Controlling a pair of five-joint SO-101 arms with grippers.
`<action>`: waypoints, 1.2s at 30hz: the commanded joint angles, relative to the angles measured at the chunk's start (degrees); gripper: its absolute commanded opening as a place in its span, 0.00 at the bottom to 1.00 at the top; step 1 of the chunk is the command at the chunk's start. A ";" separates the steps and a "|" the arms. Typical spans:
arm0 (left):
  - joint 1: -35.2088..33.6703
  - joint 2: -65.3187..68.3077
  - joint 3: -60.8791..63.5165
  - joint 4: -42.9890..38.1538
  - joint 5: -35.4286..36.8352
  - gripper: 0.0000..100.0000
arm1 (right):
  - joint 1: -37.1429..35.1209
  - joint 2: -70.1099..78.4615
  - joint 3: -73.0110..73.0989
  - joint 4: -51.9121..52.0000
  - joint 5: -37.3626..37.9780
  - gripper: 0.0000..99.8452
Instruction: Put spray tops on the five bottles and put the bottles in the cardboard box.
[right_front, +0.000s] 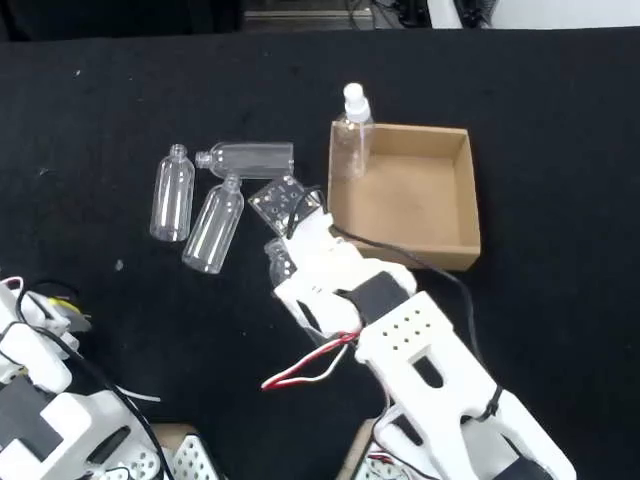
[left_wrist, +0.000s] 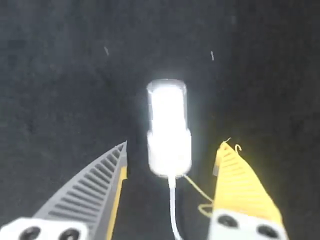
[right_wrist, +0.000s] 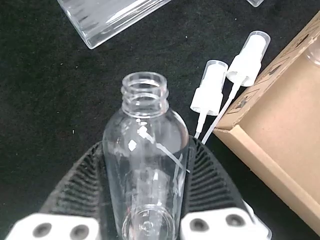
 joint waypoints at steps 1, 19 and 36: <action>0.40 -0.35 2.77 -8.00 0.53 0.27 | -0.97 0.22 -0.13 -1.23 0.09 0.01; 4.70 -1.05 -4.70 -2.64 0.53 0.03 | -1.05 -2.07 -0.04 -0.97 -0.53 0.01; 26.24 -14.15 -54.37 31.91 7.30 0.03 | -1.05 -28.53 14.02 -8.53 -3.16 0.01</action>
